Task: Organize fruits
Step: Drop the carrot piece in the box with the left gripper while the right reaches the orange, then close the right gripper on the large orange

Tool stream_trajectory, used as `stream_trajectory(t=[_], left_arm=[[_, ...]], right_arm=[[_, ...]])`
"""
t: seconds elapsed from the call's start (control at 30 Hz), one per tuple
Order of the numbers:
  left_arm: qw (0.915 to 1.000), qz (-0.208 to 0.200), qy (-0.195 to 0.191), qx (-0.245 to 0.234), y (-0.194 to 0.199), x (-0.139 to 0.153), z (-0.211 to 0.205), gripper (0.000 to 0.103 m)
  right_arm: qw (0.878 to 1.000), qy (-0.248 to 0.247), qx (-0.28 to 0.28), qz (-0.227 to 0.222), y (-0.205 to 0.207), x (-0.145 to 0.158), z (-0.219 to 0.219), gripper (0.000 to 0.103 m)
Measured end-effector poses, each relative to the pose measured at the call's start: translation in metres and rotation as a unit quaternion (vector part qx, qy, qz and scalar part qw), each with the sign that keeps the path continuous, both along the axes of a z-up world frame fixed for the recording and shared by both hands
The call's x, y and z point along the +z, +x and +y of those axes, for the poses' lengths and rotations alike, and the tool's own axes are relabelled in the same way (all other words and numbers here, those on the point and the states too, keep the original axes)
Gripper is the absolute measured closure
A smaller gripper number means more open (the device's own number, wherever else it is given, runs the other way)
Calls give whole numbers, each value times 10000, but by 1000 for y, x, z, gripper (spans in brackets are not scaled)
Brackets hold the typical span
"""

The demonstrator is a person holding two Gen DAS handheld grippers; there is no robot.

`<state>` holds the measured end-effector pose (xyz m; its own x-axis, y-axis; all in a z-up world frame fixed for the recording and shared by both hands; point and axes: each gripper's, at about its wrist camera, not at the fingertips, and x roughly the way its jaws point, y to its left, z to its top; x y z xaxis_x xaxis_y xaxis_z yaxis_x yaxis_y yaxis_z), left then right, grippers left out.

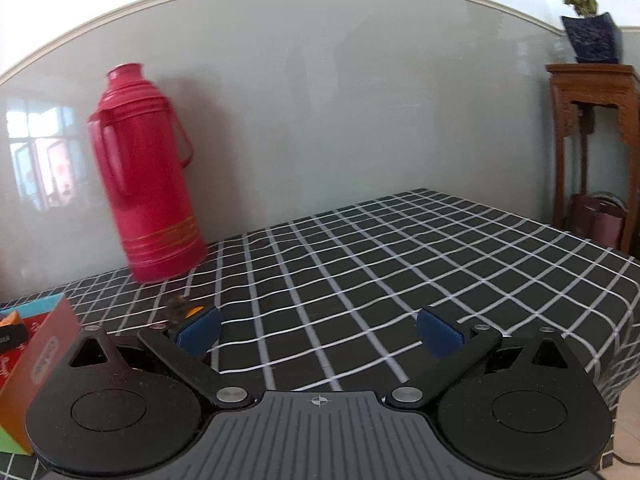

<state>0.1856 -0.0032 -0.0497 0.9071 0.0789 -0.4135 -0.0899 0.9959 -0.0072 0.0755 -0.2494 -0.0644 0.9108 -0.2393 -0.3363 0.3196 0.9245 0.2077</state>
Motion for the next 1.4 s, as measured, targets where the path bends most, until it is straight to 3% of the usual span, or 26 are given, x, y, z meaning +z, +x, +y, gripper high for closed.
stream_trajectory(t=[0.23, 0.33, 0.37, 0.43, 0.47, 0.5, 0.67, 0.73, 0.83, 0.9, 0.97, 1.0, 1.4], left_arm=[[9972, 568, -245, 422, 8, -6, 49, 76], [9957, 631, -402, 552, 3, -6, 64, 69], [9956, 605, -427, 576, 1, -5, 68, 66], [9952, 507, -619, 558, -5, -1, 78, 51], [9950, 447, -676, 578, -9, 0, 82, 37], [9951, 362, -675, 627, -12, 2, 87, 33], [9966, 122, -735, 363, -27, 10, 106, 37], [9970, 5, -567, 530, -33, 12, 109, 26], [9953, -212, -721, 615, -42, 17, 125, 24], [9925, -279, -898, 787, -46, 19, 138, 22], [9897, -318, -962, 1009, -48, 20, 149, 22], [9883, -335, -990, 1109, -49, 20, 155, 22], [9803, -380, -1077, 1610, -58, 24, 191, 21]], right_arm=[[9989, -132, 415, 149, 23, -2, 34, 0], [9976, -133, 613, 307, 35, -6, 46, 0], [9969, -107, 688, 373, 41, -8, 50, 0], [9959, -71, 777, 464, 49, -10, 56, 0], [9952, -69, 833, 512, 54, -12, 59, 0], [9944, -73, 878, 576, 60, -13, 62, 0], [9921, -306, 1012, 669, 81, -16, 78, 0], [9918, -347, 1026, 673, 87, -17, 81, 0], [9925, -385, 947, 675, 94, -18, 82, 1], [9928, -396, 906, 680, 99, -18, 82, 9], [9919, -346, 933, 793, 107, -20, 82, 48], [9913, -315, 910, 893, 112, -22, 81, 51], [9891, -297, 859, 1160, 131, -33, 83, 52]])
